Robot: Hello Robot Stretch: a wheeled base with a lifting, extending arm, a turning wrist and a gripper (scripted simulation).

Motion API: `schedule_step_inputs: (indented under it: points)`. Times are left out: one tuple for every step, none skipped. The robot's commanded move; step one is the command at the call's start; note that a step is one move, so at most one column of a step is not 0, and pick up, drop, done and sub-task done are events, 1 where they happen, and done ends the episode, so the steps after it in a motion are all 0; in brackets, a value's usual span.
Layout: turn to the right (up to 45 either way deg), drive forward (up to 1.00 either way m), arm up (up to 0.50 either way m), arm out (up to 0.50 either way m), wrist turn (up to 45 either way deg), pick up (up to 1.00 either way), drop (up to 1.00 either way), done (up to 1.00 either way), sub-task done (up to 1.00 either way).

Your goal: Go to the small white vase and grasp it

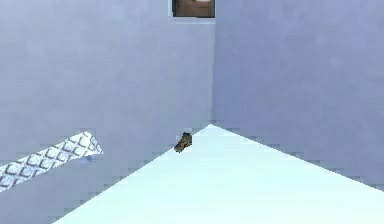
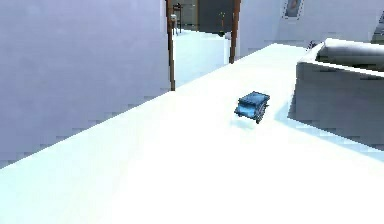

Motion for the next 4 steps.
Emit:
schedule_step_inputs:
  points:
    - [0.0, 0.30, 0.00, 0.00, 0.0, 0.00, 0.00, 0.00, 0.00]
    - [45.0, 0.00, 0.00, 0.00, 0.0, 0.00, 0.00, 0.00, 0.00]
    - [45.0, 0.00, 0.00, 0.00, 0.0, 0.00, 0.00, 0.00, 0.00]
    - [45.0, 0.00, 0.00, 0.00, 0.0, 0.00, 0.00, 0.00, 0.00]
